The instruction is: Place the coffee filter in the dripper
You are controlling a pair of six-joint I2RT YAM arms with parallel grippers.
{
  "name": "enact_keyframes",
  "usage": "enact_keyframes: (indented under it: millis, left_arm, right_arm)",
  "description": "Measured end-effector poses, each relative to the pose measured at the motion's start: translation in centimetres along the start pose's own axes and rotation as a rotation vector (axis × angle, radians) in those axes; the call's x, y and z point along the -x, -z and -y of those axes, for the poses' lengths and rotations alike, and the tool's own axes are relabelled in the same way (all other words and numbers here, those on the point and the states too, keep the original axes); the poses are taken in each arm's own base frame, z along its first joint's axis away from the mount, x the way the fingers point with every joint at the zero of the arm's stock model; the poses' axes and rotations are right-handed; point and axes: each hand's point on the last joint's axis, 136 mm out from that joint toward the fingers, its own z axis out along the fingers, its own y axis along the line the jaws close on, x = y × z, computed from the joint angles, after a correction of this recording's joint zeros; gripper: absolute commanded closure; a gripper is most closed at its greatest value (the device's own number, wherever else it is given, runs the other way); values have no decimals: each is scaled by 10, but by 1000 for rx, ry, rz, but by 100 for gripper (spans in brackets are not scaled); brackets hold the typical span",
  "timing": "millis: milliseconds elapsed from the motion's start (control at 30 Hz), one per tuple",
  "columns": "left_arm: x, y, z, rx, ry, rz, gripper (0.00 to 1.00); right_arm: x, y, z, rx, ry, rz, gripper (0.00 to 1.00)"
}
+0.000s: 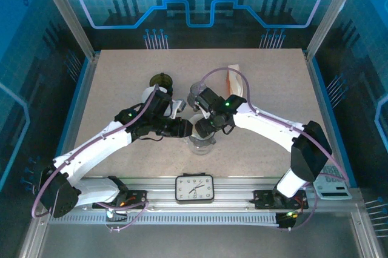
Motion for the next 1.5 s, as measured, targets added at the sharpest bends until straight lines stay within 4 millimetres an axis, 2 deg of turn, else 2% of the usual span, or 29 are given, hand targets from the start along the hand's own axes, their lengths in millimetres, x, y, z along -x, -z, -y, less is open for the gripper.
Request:
enact_keyframes:
  millis: [67, 200, 333, 500, 600, 833, 933, 1033, 1067, 1100, 1200, 1267, 1500]
  left_arm:
    - [1, 0, 0, -2, 0, 5, 61]
    - [2, 2, 0, -14, 7, 28, 51]
    - [6, 3, 2, -24, 12, 45, 48]
    - [8, 0, 1, -24, 12, 47, 61]
    - [7, -4, -3, -12, 18, 34, 64]
    - [4, -6, -7, 6, 29, 21, 88]
    - [8, -5, -7, 4, 36, 32, 86]
    - [7, -5, -8, 5, 42, 30, 70]
    - [7, -5, -8, 5, 44, 29, 68]
    - [7, -5, -8, 5, 42, 29, 68]
    - [7, -5, -8, 6, 36, 28, 84]
    - [6, -5, -8, 8, 36, 28, 88]
    - [7, -5, -8, 5, 43, 31, 84]
  right_arm:
    - [0, -1, 0, 0, -2, 0, 29]
    - [0, -1, 0, 0, -6, 0, 29]
    - [0, -1, 0, 0, -6, 0, 29]
    - [0, -1, 0, -1, -5, -1, 29]
    - [0, -1, 0, -1, -5, -1, 29]
    - [0, -1, 0, -2, -5, -1, 29]
    - [-2, -1, 0, -2, -4, -6, 29]
    - [-1, -1, 0, -2, -4, -5, 29]
    - [-1, -1, 0, -2, -4, -3, 29]
    - [-1, -1, 0, -3, -6, -1, 29]
    - [-1, -1, 0, -4, -7, -2, 29]
    - [-1, -1, 0, -4, -7, -3, 29]
    - [-1, -1, -3, -3, 2, -4, 28]
